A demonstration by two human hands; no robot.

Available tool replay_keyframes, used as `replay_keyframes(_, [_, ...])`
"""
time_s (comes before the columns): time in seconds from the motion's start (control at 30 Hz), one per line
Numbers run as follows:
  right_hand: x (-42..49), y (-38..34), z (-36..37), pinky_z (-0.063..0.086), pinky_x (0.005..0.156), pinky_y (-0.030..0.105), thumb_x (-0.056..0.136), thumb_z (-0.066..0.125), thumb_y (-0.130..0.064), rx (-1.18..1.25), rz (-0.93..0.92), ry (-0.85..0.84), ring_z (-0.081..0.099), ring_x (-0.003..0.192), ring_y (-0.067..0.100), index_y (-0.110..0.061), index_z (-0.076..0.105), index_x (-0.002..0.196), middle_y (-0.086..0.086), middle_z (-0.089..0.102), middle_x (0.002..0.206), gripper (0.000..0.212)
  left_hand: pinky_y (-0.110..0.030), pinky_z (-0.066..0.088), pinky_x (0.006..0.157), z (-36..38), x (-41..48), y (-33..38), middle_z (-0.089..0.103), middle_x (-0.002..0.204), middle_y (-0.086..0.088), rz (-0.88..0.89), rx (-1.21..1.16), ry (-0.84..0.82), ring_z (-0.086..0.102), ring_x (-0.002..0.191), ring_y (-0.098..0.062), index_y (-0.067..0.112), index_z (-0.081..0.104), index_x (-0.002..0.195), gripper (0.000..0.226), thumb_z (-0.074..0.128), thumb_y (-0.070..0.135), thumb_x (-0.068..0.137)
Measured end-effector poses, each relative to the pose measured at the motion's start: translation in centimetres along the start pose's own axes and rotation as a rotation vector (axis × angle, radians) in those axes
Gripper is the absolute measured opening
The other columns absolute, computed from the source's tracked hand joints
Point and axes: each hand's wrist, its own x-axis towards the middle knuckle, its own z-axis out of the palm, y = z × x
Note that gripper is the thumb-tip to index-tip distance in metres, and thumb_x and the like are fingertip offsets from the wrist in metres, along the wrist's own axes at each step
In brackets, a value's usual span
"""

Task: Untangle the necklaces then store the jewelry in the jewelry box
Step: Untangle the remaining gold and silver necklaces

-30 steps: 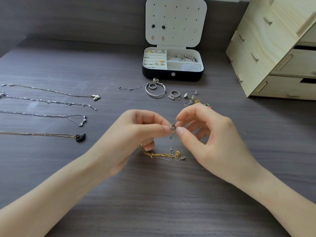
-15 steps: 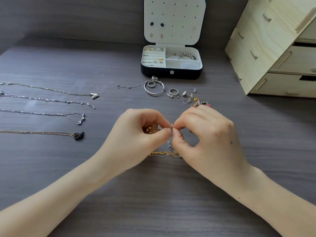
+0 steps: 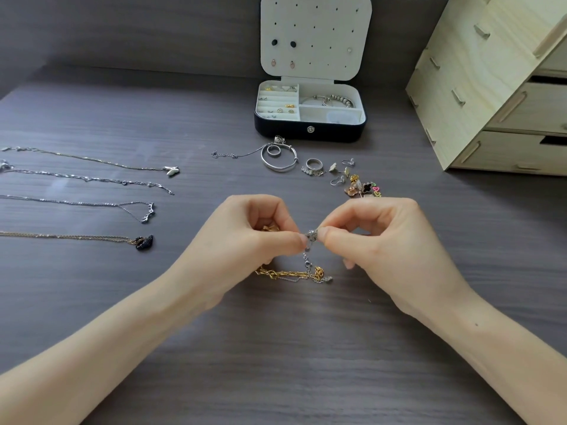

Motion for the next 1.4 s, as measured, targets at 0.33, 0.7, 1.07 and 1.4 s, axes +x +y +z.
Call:
replay_keyframes(0.33, [0.0, 0.8, 0.8, 0.032, 0.06, 0.017, 0.075, 0.053, -0.02, -0.541, -0.482, 0.073, 0.036, 0.06, 0.005, -0.011, 0.058, 0.068, -0.012, 0.045, 0.064, 0.012, -0.015, 0.027, 0.045, 0.1, 0.0, -0.2, 0.046, 0.048, 0.009, 0.071, 0.07, -0.051, 0.034, 0.046, -0.006, 0.016, 0.071, 0.066, 0.014, 0.064, 0.028, 0.068])
replay_keyframes(0.7, [0.2, 1.2, 1.1, 0.038, 0.055, 0.033, 0.067, 0.058, -0.008, -0.763, -0.528, 0.104, 0.049, 0.057, 0.021, -0.007, 0.057, 0.059, 0.003, 0.055, 0.059, 0.008, -0.01, 0.024, 0.045, 1.0, -0.1, -1.0, 0.034, 0.042, 0.007, 0.339, 0.513, 0.181, 0.033, 0.043, -0.007, 0.026, 0.057, 0.057, 0.013, 0.062, 0.022, 0.068])
replay_keyframes(1.07, [0.8, 0.5, 0.0, 0.039, 0.052, 0.02, 0.076, 0.064, 0.003, 0.081, 0.099, 0.017, 0.047, 0.047, 0.011, -0.004, 0.065, 0.06, 0.001, 0.057, 0.053, 0.017, -0.017, 0.031, 0.045, -0.2, 0.3, -0.7, 0.044, 0.045, 0.001, 0.008, 0.067, 0.082, 0.037, 0.042, -0.013, 0.018, 0.066, 0.061, 0.009, 0.068, 0.026, 0.06])
replay_keyframes(1.4, [0.3, -0.1, 0.2, 0.04, 0.052, 0.023, 0.062, 0.06, -0.011, 0.224, 0.166, -0.162, 0.045, 0.047, 0.013, -0.011, 0.064, 0.056, 0.01, 0.062, 0.063, 0.007, -0.022, 0.034, 0.048, -1.0, 0.7, 0.2, 0.021, 0.036, 0.007, -0.185, -0.284, 0.007, 0.018, 0.036, -0.011, 0.018, 0.064, 0.057, 0.005, 0.061, 0.017, 0.061])
